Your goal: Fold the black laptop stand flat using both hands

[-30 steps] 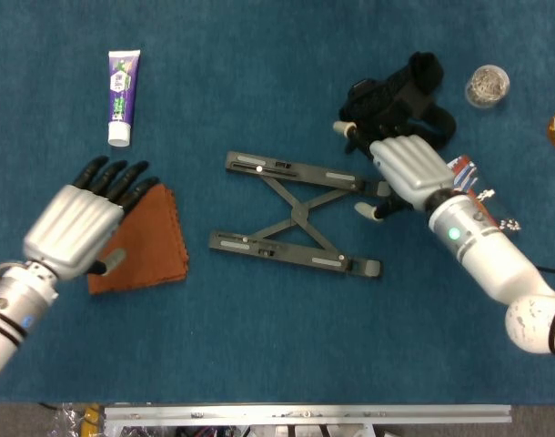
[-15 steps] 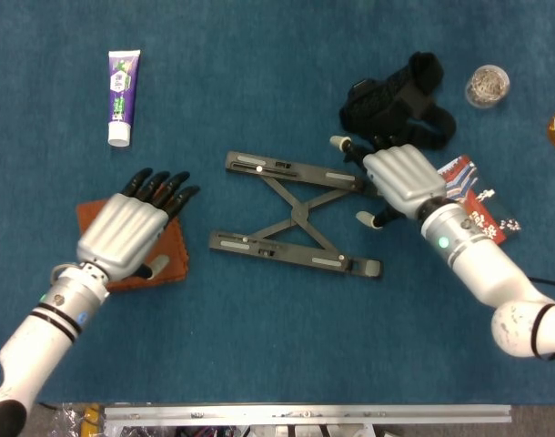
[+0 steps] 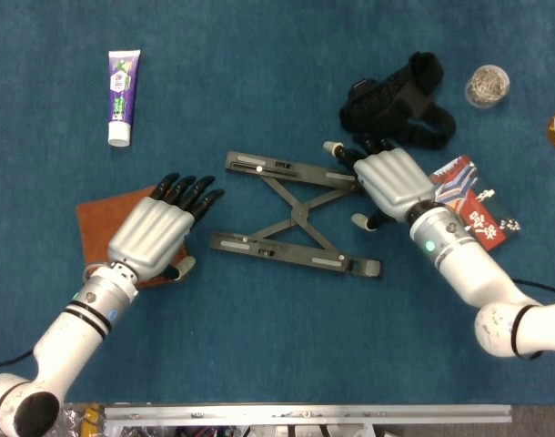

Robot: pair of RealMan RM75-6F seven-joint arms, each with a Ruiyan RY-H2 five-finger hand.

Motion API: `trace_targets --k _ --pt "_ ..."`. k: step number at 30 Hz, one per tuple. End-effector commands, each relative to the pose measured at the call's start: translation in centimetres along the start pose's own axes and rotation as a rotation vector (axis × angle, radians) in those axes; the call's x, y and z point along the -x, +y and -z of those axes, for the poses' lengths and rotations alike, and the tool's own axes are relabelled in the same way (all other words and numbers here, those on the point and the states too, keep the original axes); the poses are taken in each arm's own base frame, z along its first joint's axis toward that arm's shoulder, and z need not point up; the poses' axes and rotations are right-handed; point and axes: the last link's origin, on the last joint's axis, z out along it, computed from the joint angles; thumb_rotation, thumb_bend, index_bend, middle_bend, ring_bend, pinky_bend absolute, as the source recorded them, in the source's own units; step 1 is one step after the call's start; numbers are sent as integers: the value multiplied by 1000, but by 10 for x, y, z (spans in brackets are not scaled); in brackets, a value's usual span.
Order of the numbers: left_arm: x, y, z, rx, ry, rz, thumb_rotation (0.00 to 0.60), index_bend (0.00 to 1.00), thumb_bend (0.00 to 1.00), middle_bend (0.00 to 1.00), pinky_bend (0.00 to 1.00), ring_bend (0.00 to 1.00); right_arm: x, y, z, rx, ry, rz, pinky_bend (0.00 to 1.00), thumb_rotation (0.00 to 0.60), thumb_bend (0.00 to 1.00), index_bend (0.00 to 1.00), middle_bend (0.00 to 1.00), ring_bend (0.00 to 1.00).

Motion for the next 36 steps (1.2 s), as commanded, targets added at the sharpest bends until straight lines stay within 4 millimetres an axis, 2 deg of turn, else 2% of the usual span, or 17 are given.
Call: trace_targets --k 1,21,36 --pt "4 3 -3 2 -4 6 600 0 282 0 0 0 1 0 -2 1 0 3 75 600 206 0 223 0" --pt "25 32 -28 48 -8 55 600 0 282 0 0 0 5 -2 -8 -9 -30 -19 75 600 204 0 221 0" --pt "27 36 -37 45 -3 67 600 0 282 0 0 0 11 -5 -17 -22 -49 -26 75 600 204 0 221 0"
